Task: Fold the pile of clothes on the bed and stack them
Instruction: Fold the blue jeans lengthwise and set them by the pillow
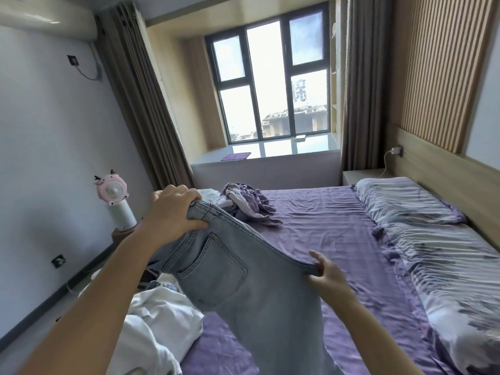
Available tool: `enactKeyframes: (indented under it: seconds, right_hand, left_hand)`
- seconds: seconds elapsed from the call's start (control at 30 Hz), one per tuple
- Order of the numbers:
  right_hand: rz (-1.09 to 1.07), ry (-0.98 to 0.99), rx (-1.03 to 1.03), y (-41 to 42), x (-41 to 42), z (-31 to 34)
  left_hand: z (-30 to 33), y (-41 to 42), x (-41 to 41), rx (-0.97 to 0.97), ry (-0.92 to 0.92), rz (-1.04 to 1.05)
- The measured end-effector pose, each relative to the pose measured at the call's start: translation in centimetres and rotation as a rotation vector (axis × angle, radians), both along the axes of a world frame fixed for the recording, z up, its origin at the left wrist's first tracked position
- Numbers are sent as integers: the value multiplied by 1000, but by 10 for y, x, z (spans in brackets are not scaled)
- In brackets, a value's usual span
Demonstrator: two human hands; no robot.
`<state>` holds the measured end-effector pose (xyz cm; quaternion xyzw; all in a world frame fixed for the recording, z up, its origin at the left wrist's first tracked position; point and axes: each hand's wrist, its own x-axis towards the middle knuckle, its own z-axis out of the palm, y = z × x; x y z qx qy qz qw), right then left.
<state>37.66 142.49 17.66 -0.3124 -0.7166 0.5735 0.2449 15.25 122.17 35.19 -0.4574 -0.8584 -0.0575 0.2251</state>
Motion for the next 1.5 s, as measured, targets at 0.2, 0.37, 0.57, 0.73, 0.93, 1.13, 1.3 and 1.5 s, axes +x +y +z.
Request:
enactKeyframes:
  seconds: [0.2,0.37,0.57,0.73,0.93,1.13,1.3,1.5]
  right_hand:
    - [-94,70,555,19,-1,53]
    - [-92,413,212,29,7,104]
    - [-328,375,590,38,51,125]
    - [-424,483,605,35,95,133]
    - [-238,572,607,8,112,179]
    - [191,721,19,-12,126,194]
    - [399,415,-256,1,94,141]
    - [295,-301,-137,-17,33,-84]
  left_hand:
    - [35,0,3,180,64,36]
    - [76,-6,5,233,-4,26]
    - [72,-9,34,185,-137,-158]
    - [65,9,58,132,-420,-344]
    - [65,25,81,241,-595,-425]
    - [51,6,90,347,-878,-478]
    - [-15,-15,71,-4,-1101,-299]
    - [-234,-52,52,-270,-1178,98]
